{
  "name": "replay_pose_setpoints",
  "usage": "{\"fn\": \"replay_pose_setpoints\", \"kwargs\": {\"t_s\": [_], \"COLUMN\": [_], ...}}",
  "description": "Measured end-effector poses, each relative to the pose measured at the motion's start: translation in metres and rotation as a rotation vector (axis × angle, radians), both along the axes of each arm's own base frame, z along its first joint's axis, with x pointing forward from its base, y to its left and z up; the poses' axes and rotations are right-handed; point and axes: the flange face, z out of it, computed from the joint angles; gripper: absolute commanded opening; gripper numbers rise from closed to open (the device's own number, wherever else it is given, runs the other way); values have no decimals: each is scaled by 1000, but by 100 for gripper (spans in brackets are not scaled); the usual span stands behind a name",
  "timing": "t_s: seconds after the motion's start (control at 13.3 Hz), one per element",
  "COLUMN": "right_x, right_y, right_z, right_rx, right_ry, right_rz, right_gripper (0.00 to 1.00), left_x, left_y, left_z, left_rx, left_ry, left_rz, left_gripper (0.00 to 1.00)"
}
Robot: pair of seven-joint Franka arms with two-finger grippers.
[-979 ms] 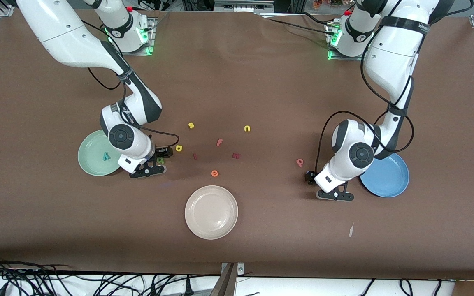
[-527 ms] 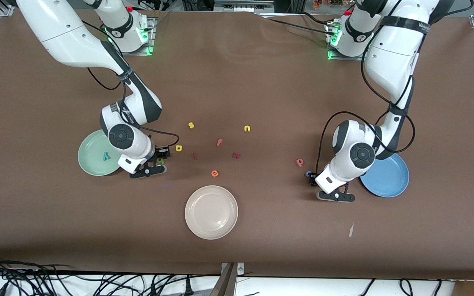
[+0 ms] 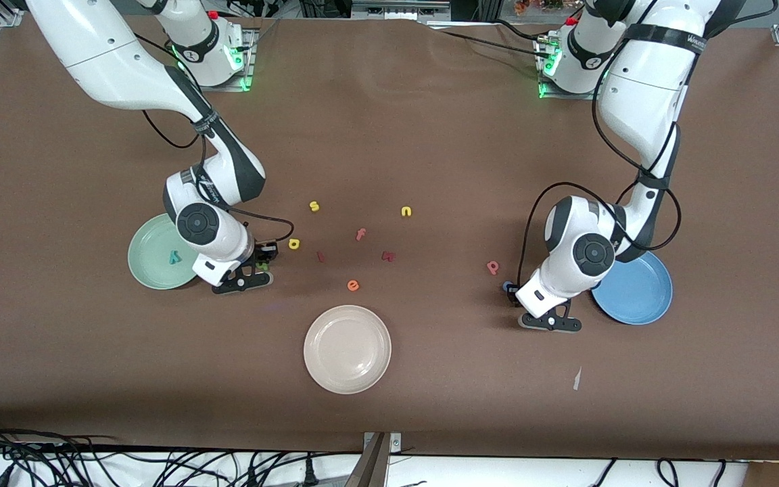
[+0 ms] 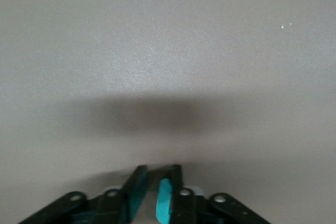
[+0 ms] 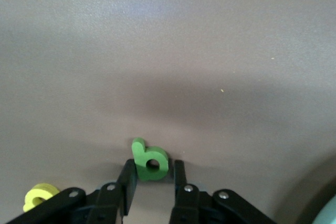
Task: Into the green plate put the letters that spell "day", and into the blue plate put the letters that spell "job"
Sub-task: 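Place the blue l on the blue plate while the right gripper carries the b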
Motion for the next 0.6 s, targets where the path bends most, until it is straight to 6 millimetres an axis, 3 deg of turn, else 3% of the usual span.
{"fn": "replay_pose_setpoints", "kwargs": {"t_s": [0.08,0.45,0.6], "right_x": [0,0,0], "right_y": [0,0,0], "right_z": [0,1,1], "right_rx": [0,0,0], "right_ry": [0,-1,-1], "right_rz": [0,-7,-8], "right_gripper": [24,19,15], "left_x": [0,-1,0], "left_y": [0,-2,6], "left_z": [1,3,21], "left_rx": [0,2,19], "left_ry": [0,5,37], "left_rz": [-1,-4,0], "left_gripper": [0,0,0]}}
